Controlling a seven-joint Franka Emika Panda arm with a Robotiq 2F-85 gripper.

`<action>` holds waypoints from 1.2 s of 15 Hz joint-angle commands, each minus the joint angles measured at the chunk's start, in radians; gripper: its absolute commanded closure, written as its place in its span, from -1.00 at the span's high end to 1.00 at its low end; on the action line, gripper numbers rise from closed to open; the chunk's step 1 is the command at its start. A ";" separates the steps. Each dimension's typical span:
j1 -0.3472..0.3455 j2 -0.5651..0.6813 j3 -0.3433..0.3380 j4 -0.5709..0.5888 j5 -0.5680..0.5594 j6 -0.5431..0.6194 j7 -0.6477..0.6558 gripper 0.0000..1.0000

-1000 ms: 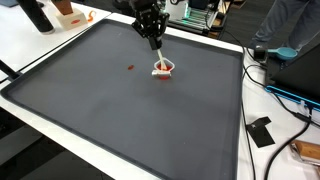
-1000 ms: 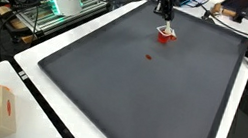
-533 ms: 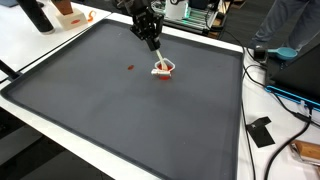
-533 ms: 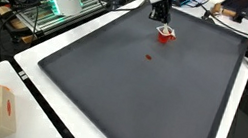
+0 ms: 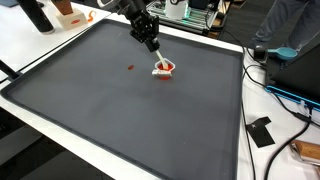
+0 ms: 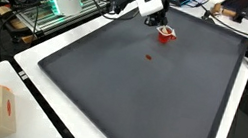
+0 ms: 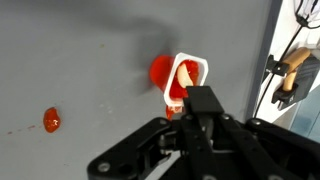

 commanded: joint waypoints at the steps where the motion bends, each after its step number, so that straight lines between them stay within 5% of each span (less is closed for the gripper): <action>1: -0.007 0.009 -0.020 0.004 0.055 -0.038 -0.062 -0.94; 18: -0.016 0.035 -0.053 0.007 0.218 -0.076 -0.243 -0.94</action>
